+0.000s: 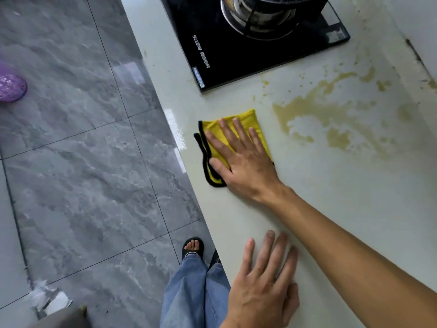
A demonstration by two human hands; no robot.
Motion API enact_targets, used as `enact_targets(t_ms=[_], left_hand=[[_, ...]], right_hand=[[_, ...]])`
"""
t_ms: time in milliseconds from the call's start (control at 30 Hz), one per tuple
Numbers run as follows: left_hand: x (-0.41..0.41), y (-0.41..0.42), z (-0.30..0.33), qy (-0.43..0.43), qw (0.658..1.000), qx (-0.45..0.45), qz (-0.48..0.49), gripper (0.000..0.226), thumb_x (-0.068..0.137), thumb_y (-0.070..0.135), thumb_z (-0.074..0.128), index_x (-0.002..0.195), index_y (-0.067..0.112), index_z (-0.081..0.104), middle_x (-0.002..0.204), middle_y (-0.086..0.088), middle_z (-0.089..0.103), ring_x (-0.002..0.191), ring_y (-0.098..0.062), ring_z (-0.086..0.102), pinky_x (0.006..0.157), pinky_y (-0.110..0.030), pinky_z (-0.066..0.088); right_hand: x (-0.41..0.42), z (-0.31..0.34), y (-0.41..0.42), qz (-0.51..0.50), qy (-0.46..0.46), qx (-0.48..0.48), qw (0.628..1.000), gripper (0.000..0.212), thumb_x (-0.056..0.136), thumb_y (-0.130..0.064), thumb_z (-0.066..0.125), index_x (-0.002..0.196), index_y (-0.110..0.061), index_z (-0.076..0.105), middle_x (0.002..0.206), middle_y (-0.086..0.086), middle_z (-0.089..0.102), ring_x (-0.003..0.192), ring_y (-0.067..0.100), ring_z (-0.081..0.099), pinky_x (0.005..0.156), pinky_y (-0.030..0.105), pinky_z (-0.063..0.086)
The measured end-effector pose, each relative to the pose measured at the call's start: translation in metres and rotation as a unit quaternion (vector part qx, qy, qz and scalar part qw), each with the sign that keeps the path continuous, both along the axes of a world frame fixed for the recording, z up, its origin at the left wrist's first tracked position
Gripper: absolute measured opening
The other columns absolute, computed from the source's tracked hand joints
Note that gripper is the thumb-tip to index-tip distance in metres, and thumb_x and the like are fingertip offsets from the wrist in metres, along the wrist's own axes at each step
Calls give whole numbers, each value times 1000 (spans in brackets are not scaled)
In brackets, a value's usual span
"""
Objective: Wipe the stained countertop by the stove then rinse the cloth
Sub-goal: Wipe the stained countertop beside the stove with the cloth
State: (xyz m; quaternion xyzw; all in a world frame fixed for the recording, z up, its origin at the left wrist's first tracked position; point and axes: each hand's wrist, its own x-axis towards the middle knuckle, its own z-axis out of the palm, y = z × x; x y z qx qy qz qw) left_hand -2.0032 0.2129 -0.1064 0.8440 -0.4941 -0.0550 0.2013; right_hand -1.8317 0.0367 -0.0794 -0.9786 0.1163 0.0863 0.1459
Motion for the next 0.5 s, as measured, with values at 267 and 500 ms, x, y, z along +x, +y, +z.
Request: enact_targets(t_ms=[267,500], left_hand=[[2,4,1,1,1000,6,-17,71,87,42,67,153,21,54,172,-8,33,160,-31,30,123,-59,30],[3,3,6,5,1000,15,-16,70,89,43,67,154,21,55,171,-8,35,161,-30,29,123,-58,30]], right_hand=[[10,3,-65,-122,0,-3,992,63,110,-57,28,167,-42,9,178,-4,-5,164,22,-10,131,47,-7],[-44,-4,-18,-91,-15,-26,995,65,107,-57,27,168,-37,15,178,0,3,165,27,-3,131,47,-6]])
